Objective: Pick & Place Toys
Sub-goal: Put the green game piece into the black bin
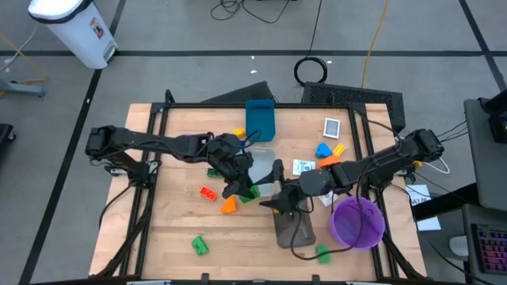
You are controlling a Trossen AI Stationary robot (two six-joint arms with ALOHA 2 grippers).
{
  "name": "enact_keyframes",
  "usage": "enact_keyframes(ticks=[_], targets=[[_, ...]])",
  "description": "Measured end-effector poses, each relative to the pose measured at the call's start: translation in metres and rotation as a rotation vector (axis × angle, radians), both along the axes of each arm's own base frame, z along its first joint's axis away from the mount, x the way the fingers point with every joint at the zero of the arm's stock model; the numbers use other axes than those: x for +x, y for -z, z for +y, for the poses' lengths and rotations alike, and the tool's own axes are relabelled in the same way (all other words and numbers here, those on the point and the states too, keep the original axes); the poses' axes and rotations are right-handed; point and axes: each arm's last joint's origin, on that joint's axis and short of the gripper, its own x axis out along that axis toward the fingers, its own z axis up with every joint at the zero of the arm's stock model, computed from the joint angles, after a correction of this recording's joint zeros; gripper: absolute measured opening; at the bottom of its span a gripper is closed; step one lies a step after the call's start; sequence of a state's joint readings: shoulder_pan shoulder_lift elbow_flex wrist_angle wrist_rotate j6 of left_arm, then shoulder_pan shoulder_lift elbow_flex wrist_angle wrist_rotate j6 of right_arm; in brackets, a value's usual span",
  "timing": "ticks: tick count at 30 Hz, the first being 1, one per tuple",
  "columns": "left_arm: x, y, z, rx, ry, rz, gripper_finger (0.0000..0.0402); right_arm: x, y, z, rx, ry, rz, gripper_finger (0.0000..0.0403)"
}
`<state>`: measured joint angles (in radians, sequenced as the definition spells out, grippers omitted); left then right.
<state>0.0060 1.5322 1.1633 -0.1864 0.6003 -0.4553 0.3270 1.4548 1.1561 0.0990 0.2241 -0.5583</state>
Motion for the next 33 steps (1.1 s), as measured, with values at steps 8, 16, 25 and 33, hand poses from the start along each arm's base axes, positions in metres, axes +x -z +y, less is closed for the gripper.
enact_keyframes(ticks=[8,16,25,33], targets=[[0.000,-0.001,-0.003,-0.006,0.002,-0.006,0.0192,0.004,0.003,-0.005,0.048,-0.084,0.026,0.0285],[0.001,-0.002,-0.003,-0.015,0.000,-0.019,0.0198,0.017,0.019,-0.004,0.014,-0.081,0.041,0.0266],[0.001,-0.002,-0.003,-0.016,0.001,-0.018,0.0185,0.020,0.020,-0.006,0.021,-0.073,0.027,0.0240],[0.001,-0.002,-0.003,-0.017,0.003,-0.011,0.0206,0.021,0.020,-0.009,0.016,-0.063,0.024,0.0167]])
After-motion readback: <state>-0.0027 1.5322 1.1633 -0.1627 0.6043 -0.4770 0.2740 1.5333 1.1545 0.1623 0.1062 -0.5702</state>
